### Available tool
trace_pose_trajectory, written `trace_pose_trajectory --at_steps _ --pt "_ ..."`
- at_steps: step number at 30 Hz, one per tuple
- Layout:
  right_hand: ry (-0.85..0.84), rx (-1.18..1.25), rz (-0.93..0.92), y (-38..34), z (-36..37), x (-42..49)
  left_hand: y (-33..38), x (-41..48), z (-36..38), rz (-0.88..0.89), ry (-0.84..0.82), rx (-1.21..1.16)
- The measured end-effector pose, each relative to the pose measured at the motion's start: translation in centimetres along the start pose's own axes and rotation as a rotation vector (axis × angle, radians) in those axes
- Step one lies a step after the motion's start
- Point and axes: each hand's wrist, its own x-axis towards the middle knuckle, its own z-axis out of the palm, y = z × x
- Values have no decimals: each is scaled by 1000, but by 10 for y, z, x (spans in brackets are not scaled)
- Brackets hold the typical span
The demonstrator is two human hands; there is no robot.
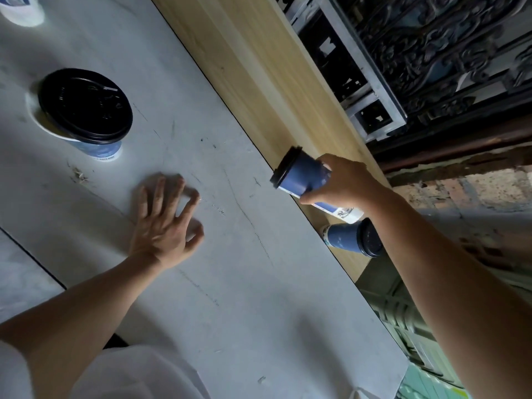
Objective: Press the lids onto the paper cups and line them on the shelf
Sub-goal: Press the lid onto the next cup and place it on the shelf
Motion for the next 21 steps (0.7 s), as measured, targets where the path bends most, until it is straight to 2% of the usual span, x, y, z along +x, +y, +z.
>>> trace_pose_trajectory --at_steps 5,8,10,13,21 --pt "216 578 134 8 33 41 -3 -1 7 -5 0 -11" --pt "364 1005 143 5 56 64 -2 -2 8 -13 15 -17" --pt "437 1193 190 4 69 76 -1 -3 8 -19 15 -22" --pt "517 1281 338 -2 82 88 -1 -2 8 -22 18 -22" --pt "468 1389 504 -17 108 95 -1 -3 6 -23 -23 -22"
